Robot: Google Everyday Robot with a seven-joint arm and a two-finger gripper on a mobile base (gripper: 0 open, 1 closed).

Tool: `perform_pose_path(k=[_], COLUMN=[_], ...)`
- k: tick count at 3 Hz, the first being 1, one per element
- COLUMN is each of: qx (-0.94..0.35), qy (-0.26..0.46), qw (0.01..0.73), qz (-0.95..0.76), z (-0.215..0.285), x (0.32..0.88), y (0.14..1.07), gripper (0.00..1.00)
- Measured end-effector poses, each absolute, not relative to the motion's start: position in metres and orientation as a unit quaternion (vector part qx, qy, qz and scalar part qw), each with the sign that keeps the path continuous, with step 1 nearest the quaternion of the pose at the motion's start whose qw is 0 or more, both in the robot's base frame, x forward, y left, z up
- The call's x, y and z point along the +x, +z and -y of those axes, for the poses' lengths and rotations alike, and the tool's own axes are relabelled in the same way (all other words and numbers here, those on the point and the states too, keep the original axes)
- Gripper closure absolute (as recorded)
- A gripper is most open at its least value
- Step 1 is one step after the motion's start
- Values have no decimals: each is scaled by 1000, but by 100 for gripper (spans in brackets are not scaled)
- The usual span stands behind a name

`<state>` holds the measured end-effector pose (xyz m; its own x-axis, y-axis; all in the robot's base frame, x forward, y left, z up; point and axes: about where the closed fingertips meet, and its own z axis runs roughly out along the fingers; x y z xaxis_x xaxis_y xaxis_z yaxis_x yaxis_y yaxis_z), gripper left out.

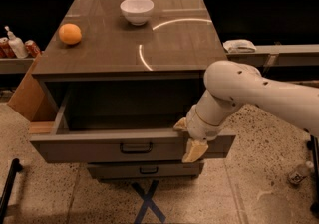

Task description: Open top drawer

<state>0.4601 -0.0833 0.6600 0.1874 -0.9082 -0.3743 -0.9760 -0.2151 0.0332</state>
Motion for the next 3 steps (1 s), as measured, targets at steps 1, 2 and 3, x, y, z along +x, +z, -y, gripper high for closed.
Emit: perform_pose_path(k=[1, 2, 3], qx=[-762, -762, -762], qy=[162, 163, 163], qw=[102, 102, 102], qz=[-618, -619, -618], z=[82, 82, 81], x=[449, 447, 447], y=[662, 662, 662], gripper=[74, 97, 0])
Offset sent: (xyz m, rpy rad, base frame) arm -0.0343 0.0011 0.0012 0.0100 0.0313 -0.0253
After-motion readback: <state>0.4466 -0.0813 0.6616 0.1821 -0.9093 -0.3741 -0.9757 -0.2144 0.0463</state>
